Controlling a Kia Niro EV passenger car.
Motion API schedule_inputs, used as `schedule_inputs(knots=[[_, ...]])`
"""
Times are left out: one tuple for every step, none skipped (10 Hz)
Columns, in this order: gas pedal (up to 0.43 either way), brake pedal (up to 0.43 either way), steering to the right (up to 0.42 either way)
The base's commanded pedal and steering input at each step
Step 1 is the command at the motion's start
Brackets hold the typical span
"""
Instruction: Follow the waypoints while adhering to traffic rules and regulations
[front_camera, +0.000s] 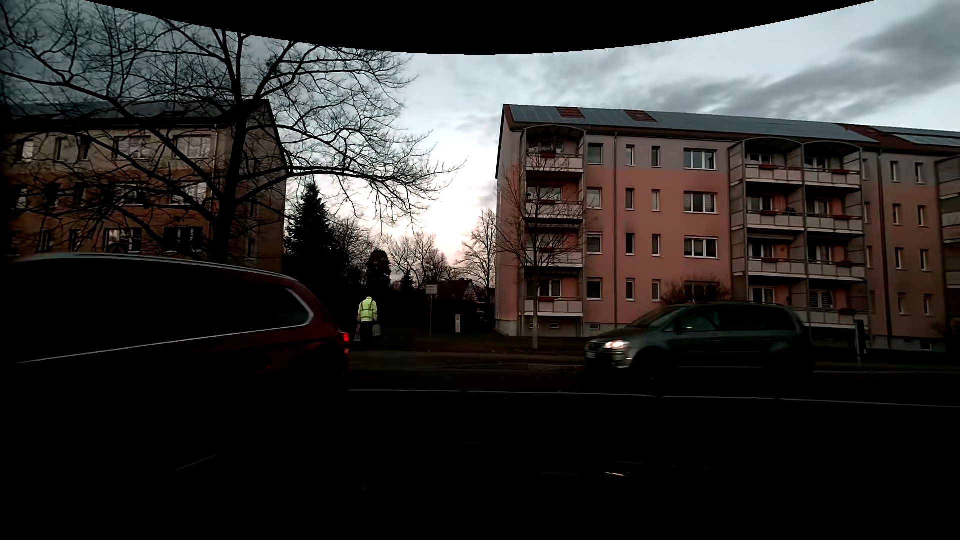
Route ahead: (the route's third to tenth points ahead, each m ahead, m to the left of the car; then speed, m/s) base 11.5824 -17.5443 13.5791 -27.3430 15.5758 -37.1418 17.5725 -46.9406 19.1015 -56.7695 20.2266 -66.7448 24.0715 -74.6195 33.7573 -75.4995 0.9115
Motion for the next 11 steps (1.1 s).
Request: schedule_inputs(knots=[[0.0, 0.152, 0.215], [0.0, 0.134, 0.207], [0.0, 0.091, 0.2], [0.0, 0.079, 0.196], [0.0, 0.073, 0.187], [0.0, 0.067, 0.176], [0.0, 0.055, 0.166], [0.0, 0.03, 0.16], [0.0, 0.0, 0.155], [0.0, 0.0, 0.151], [0.0, 0.0, 0.147]])
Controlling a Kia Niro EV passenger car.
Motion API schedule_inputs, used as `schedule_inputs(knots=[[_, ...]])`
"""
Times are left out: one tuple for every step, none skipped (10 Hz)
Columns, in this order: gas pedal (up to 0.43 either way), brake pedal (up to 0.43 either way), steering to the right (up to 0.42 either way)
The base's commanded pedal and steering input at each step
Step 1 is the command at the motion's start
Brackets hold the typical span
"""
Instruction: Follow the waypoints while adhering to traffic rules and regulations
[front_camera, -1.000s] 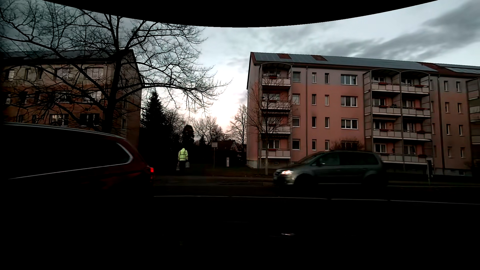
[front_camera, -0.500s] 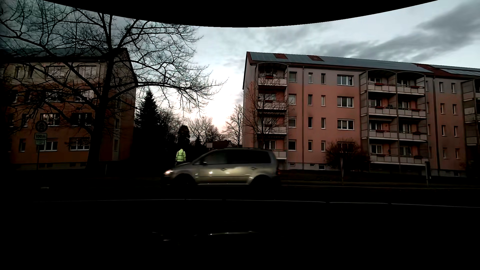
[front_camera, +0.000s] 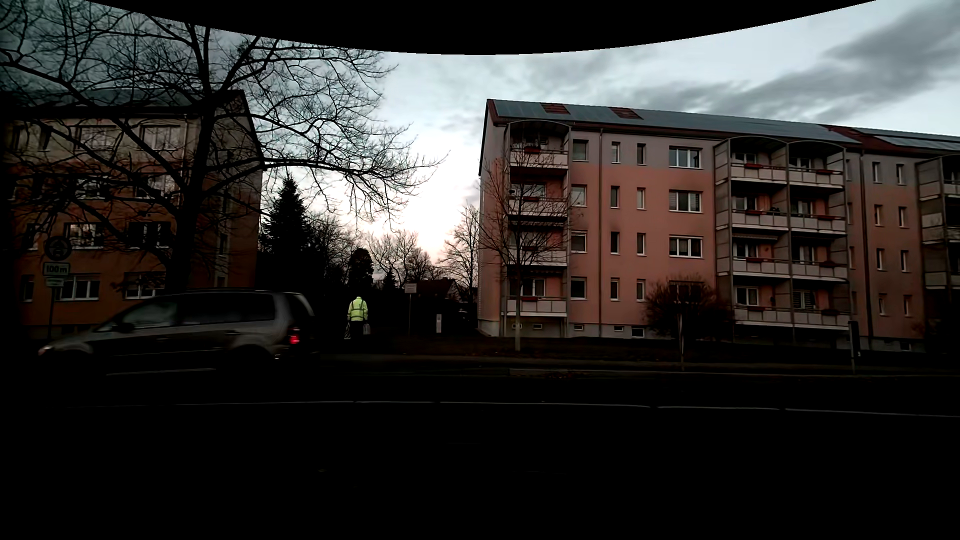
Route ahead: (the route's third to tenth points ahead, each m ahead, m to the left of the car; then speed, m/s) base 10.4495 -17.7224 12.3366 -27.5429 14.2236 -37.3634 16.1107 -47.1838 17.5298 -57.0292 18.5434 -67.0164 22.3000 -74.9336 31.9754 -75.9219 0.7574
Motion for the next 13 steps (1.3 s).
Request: schedule_inputs(knots=[[0.0, 0.0, 0.142], [0.0, 0.0, 0.139], [0.0, 0.0, 0.135], [0.008, 0.0, 0.132], [0.028, 0.0, 0.127], [0.039, 0.0, 0.123], [0.047, 0.0, 0.121], [0.059, 0.0, 0.118], [0.059, 0.0, 0.116], [0.059, 0.0, 0.115], [0.059, 0.0, 0.115], [0.059, 0.0, 0.122], [0.059, 0.0, 0.134]])
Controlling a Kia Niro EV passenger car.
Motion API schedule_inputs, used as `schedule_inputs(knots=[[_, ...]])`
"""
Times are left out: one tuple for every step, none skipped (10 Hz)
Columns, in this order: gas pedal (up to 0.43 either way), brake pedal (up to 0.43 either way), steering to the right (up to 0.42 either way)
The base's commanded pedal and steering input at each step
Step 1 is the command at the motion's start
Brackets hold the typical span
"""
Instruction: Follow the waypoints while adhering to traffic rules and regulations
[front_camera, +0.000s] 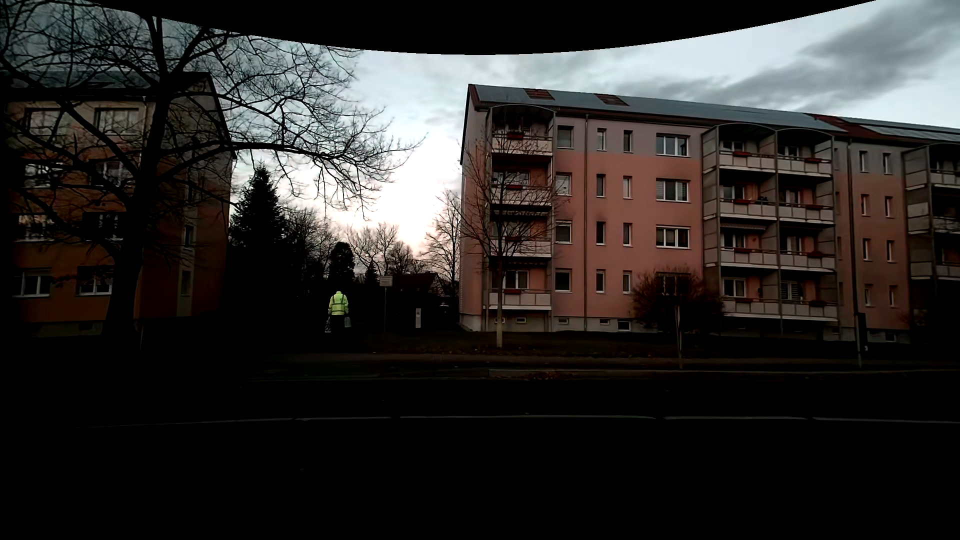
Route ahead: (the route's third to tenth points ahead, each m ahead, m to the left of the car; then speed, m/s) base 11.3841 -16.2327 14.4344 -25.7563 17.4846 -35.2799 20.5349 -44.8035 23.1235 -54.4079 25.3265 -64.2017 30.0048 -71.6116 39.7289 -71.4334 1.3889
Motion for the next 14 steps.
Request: schedule_inputs(knots=[[0.059, 0.0, 0.153], [0.059, 0.0, 0.164], [0.059, 0.0, 0.171], [0.059, 0.0, 0.19], [0.059, 0.0, 0.211], [0.059, 0.0, 0.228], [0.059, 0.0, 0.265], [0.047, 0.0, 0.323], [0.047, 0.0, 0.37], [0.047, 0.0, 0.432], [0.047, 0.0, 0.489], [0.047, 0.0, 0.543], [0.047, 0.0, 0.615], [0.047, 0.0, 0.687]])
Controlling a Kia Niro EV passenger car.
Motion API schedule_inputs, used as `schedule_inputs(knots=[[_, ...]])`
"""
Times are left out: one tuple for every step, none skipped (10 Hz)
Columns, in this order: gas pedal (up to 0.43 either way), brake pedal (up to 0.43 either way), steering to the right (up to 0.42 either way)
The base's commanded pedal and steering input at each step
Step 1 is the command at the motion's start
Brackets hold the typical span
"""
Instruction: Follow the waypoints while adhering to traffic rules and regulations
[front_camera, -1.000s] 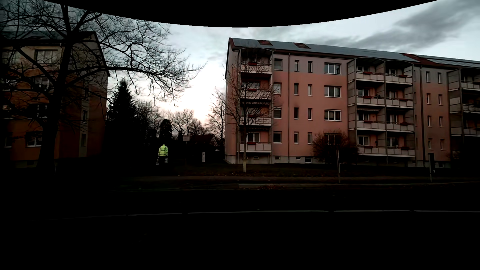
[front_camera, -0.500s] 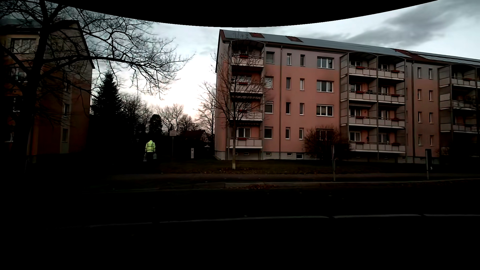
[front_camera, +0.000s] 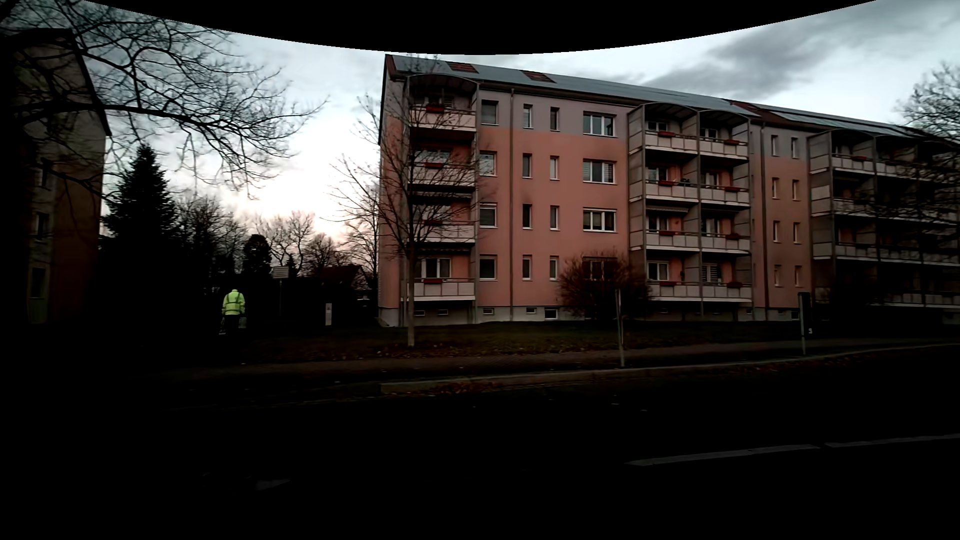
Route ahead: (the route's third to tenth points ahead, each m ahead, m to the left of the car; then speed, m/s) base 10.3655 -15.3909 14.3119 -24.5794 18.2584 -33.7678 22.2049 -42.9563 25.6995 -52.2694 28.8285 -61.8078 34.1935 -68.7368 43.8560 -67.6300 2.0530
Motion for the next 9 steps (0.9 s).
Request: schedule_inputs(knots=[[0.047, 0.0, 0.734], [0.047, 0.0, 0.775], [0.059, 0.0, 0.801], [0.067, 0.0, 0.813], [0.087, 0.0, 0.827], [0.087, 0.0, 0.839], [0.098, 0.0, 0.844], [0.118, 0.0, 0.844], [0.13, 0.0, 0.839]])
